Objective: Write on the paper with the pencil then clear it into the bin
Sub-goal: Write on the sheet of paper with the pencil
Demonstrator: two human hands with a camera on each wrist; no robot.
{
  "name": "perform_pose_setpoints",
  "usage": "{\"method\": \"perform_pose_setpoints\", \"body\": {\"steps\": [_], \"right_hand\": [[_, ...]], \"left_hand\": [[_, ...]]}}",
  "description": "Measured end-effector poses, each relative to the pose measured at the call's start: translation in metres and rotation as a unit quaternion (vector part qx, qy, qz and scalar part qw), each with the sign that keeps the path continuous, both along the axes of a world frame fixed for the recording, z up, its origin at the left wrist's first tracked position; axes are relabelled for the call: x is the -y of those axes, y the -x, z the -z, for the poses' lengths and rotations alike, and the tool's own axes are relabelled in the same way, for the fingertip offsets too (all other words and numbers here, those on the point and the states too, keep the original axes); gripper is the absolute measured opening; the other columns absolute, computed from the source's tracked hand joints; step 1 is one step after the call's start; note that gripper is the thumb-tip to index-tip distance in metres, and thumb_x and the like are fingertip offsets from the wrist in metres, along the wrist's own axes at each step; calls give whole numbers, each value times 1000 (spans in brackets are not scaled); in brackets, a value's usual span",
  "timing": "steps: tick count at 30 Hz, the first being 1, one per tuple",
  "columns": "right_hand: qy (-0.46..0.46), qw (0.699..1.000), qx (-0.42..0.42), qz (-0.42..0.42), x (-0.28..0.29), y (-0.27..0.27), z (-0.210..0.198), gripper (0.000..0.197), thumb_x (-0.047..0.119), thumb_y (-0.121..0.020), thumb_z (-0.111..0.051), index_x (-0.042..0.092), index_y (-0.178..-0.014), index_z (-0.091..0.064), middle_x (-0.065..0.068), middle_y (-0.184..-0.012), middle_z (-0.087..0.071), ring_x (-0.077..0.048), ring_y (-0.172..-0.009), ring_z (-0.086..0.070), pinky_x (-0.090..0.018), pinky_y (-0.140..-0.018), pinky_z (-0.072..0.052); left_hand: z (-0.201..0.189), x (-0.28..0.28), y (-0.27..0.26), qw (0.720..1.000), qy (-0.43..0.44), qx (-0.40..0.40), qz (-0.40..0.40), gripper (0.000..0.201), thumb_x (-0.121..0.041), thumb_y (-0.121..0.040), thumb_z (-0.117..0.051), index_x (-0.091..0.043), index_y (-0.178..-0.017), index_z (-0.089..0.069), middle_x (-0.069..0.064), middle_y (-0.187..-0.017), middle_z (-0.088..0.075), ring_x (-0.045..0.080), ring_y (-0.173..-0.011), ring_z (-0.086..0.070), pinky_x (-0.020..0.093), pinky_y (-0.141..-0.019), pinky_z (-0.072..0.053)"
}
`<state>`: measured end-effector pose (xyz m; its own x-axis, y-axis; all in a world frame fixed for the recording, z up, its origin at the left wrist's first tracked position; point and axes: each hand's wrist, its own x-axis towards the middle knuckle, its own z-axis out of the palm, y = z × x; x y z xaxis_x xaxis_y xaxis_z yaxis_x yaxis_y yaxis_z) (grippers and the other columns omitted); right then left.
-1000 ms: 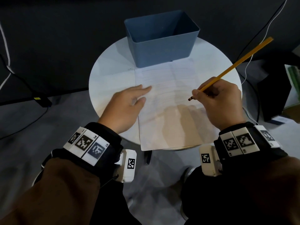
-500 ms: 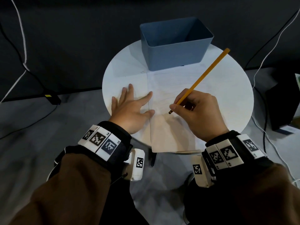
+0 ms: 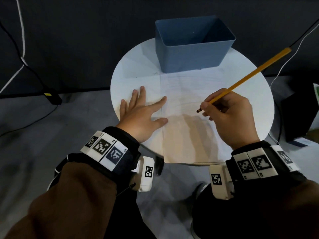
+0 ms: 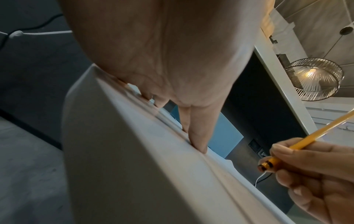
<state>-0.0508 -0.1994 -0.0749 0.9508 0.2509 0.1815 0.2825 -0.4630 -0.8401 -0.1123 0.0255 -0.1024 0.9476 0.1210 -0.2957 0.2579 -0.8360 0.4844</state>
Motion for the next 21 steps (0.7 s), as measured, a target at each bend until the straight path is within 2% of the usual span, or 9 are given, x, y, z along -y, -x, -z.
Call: {"method": "perform_pose_setpoints", "body": {"steps": [5, 11, 17, 21], "right_hand": [[-3, 1000, -10, 18, 4, -1, -2, 1, 12, -95, -69, 11, -94, -69, 2, -80, -74, -10, -72, -74, -21, -66, -58], [-31, 998, -17, 43, 19, -6, -8, 4, 12, -96, -69, 13, -92, -68, 0, -80, -76, -17, -73, -75, -31, -66, -58], [-113, 989, -24, 96, 41, -16, -15, 14, -1, -86, -60, 10, -84, -68, -11, -79, -74, -27, -75, -73, -32, -66, -54], [-160, 980, -26, 112, 45, -18, -17, 14, -4, -86, -63, 9, -82, -68, -20, -80, -72, -26, -75, -73, -31, -69, -56]], "left_hand": [[-1, 2, -1, 1000, -6, -7, -1, 63, -62, -95, -46, -63, -148, -12, -3, -163, 28, 13, -146, 33, 46, -120, 17], [-1, 2, -1, 1000, -7, -9, -1, 62, -62, -96, -45, -64, -148, -12, -3, -162, 28, 13, -146, 33, 46, -120, 17], [-1, 3, -1, 1000, -12, -11, -3, 62, -62, -95, -45, -64, -147, -12, -4, -162, 28, 12, -146, 32, 45, -119, 18], [-2, 4, -1, 1000, -14, -10, -3, 62, -62, -95, -46, -65, -147, -12, -4, -162, 29, 12, -146, 32, 44, -119, 19]]}}
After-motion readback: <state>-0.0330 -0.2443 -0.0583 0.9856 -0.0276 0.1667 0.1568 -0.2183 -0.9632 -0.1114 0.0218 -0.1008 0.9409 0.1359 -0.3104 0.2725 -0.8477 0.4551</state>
